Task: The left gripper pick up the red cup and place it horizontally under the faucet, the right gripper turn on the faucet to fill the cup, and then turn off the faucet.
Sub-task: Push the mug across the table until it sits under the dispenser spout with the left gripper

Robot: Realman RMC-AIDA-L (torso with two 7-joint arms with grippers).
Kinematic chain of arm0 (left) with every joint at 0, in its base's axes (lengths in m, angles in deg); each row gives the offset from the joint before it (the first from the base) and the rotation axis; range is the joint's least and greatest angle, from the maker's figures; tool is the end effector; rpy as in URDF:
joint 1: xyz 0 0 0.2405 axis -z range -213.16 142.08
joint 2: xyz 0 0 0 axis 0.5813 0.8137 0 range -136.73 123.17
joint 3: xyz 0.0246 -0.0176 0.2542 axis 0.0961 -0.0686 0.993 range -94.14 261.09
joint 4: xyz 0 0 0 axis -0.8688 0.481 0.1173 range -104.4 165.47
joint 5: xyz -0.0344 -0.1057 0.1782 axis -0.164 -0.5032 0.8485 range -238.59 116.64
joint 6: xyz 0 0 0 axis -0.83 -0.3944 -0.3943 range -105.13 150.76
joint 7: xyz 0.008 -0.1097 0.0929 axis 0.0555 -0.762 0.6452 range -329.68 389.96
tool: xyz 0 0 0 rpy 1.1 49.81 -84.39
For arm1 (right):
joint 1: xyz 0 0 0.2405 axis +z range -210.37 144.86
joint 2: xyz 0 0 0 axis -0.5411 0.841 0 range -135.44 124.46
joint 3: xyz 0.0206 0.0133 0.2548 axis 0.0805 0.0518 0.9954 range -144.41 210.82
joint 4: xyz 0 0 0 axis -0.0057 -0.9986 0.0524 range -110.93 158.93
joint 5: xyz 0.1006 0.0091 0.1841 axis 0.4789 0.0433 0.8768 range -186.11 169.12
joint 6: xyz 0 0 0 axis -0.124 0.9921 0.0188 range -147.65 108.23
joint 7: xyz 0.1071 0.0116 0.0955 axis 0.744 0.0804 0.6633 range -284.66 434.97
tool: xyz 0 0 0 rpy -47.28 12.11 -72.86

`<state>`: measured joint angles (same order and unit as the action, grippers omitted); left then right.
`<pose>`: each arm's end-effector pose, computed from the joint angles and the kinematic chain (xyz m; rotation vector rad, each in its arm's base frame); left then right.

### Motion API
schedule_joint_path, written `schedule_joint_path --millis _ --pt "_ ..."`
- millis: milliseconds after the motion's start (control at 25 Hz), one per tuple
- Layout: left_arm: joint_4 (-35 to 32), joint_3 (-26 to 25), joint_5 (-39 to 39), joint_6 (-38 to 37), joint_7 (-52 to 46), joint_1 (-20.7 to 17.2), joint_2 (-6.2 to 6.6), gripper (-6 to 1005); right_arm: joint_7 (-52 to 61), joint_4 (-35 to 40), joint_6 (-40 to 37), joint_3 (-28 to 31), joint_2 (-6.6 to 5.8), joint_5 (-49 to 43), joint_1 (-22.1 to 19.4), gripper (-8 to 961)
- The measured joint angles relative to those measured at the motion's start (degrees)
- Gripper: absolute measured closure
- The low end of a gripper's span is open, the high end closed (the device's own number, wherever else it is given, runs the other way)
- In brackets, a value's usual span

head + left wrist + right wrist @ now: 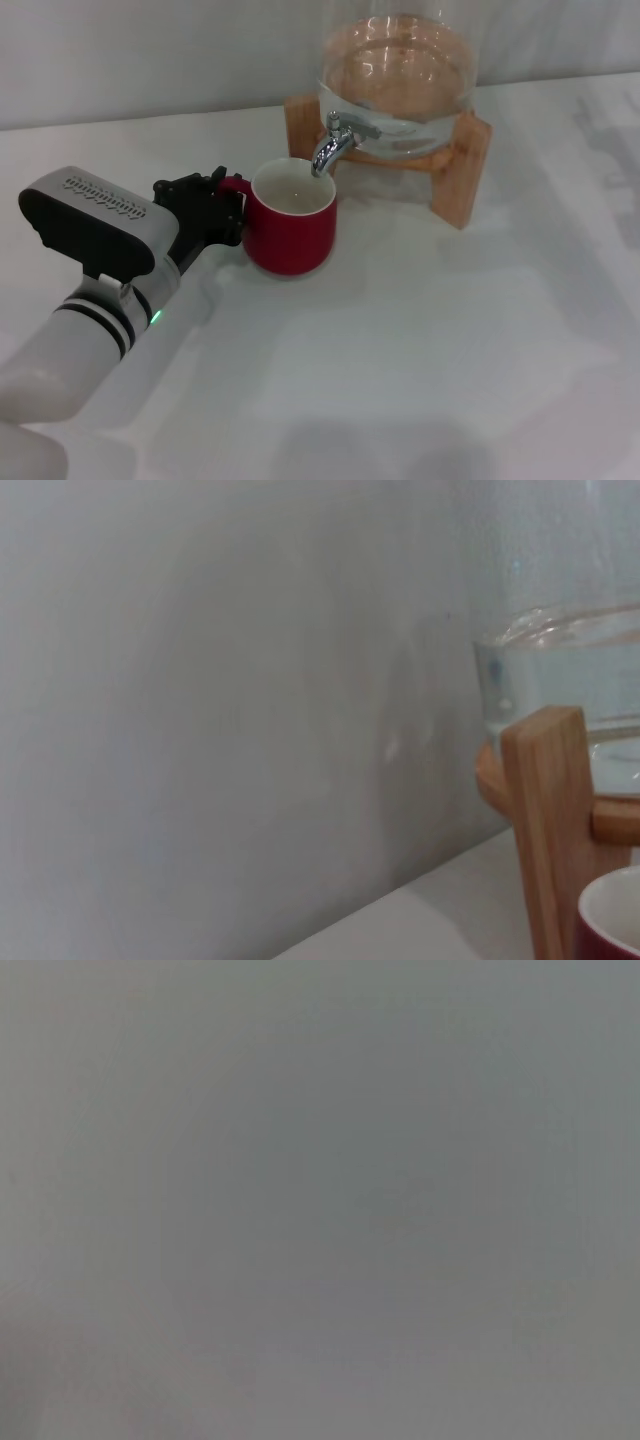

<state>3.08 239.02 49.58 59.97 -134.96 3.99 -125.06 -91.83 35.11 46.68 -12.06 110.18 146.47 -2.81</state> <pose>-0.2198 0.3723 -0.1227 -2.1240 -0.3806 -0.4294 0.3372 0.3781 0.0971 -1.3366 0.3666 0.6885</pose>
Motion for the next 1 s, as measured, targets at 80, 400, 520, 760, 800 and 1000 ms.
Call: schedule_joint_path --millis 80,400,520,760,800,1000 --pt "-0.2 0.0 0.1 0.1 0.0 0.1 -0.05 874 0.0 0.0 0.0 0.0 0.00 0.0 0.0 250" --pt "-0.9 0.0 1.5 0.3 0.0 0.5 -0.55 873 0.0 0.0 0.1 0.0 0.00 0.0 0.0 250" --pt "-1.0 0.0 1.5 0.2 0.0 0.5 -0.55 873 0.0 0.0 0.4 0.0 0.00 0.0 -0.1 250" --pt "-1.0 0.0 1.5 0.2 0.0 0.5 -0.60 874 0.0 -0.8 1.8 0.1 -0.03 0.2 -0.4 250" --pt "-1.0 0.0 1.5 0.1 -0.1 0.5 -0.65 874 0.0 -0.8 1.8 0.1 -0.04 0.2 -0.4 250" --pt "-0.9 0.0 1.4 -2.0 -0.1 0.9 -0.73 873 0.0 -0.8 2.3 0.0 0.02 0.2 -0.5 250"
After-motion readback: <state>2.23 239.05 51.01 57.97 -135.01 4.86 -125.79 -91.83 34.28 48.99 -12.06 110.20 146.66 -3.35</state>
